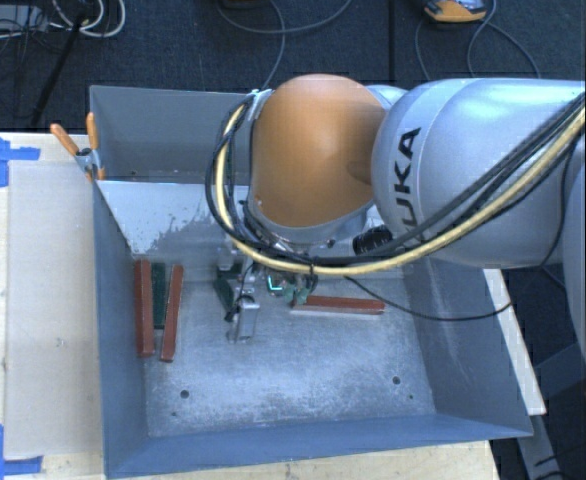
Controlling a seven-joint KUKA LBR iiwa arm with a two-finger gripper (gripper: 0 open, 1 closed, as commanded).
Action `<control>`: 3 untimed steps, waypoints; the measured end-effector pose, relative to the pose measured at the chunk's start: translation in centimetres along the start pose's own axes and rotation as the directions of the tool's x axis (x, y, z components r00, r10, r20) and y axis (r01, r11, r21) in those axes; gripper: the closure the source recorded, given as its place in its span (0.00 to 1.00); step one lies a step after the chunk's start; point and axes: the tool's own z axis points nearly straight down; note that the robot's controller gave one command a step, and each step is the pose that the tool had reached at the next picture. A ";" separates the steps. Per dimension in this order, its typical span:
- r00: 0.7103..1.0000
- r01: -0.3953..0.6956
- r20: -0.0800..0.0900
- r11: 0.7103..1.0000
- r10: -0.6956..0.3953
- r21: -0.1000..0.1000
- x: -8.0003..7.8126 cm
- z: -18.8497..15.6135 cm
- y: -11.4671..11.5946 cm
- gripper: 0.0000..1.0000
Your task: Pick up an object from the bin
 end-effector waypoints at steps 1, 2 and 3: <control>1.000 0.003 0.001 1.000 -0.003 0.001 -5.7 15.5 -2.3 0.00; 0.948 0.319 0.009 0.948 -0.319 0.002 -6.1 16.2 -6.4 0.00; 0.847 0.531 0.012 0.847 -0.531 0.007 -3.6 8.0 -13.0 0.00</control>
Offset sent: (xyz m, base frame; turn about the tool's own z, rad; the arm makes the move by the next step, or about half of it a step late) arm 0.0568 -0.0224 -0.1496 -0.0044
